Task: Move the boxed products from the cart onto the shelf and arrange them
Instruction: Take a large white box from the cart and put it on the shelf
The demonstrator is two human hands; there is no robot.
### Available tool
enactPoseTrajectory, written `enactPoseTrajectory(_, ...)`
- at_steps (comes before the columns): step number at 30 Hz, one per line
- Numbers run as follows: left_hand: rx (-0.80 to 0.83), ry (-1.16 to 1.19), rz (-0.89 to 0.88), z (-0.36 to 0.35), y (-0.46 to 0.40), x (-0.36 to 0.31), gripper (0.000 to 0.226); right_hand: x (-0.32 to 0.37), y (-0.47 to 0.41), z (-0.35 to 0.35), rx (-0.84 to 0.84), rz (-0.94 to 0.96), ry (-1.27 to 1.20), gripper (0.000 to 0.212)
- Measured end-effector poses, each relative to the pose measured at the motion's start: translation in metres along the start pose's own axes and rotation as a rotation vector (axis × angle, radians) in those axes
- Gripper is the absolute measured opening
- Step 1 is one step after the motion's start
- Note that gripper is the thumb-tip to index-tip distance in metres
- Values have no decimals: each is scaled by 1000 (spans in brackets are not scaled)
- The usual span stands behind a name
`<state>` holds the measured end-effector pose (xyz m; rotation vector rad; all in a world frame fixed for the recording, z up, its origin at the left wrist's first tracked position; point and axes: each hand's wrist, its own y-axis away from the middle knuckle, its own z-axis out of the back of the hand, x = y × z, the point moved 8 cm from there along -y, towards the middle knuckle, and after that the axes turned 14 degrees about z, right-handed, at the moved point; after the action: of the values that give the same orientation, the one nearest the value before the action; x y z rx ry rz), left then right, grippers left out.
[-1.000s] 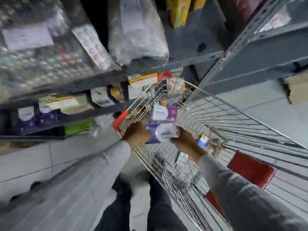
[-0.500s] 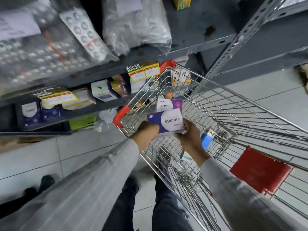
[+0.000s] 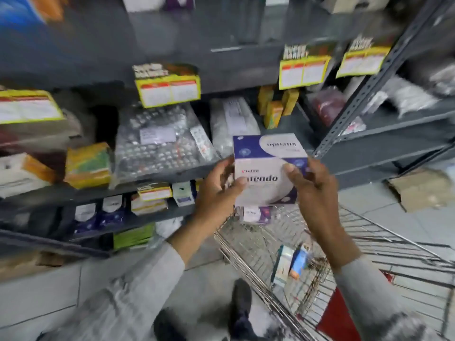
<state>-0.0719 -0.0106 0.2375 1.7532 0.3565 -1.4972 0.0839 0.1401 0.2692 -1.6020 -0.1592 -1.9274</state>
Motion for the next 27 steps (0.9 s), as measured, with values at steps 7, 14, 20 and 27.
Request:
enactPoseTrajectory(7,-97,25,-373,125,98,-130,39,191,0,-75,32,349,-62,17)
enactPoseTrajectory(14,-197,7,-508,266,165,-192,32,321,14,-187,258,538,-201,33)
enactPoseTrajectory(20,-353,48,-546,385,184,-216,33,379,12,-313,424,519,-333,41)
enactPoseTrajectory(27,-415,203,-494,483,180,-238,55,418,2,-461,588,303,-481,41)
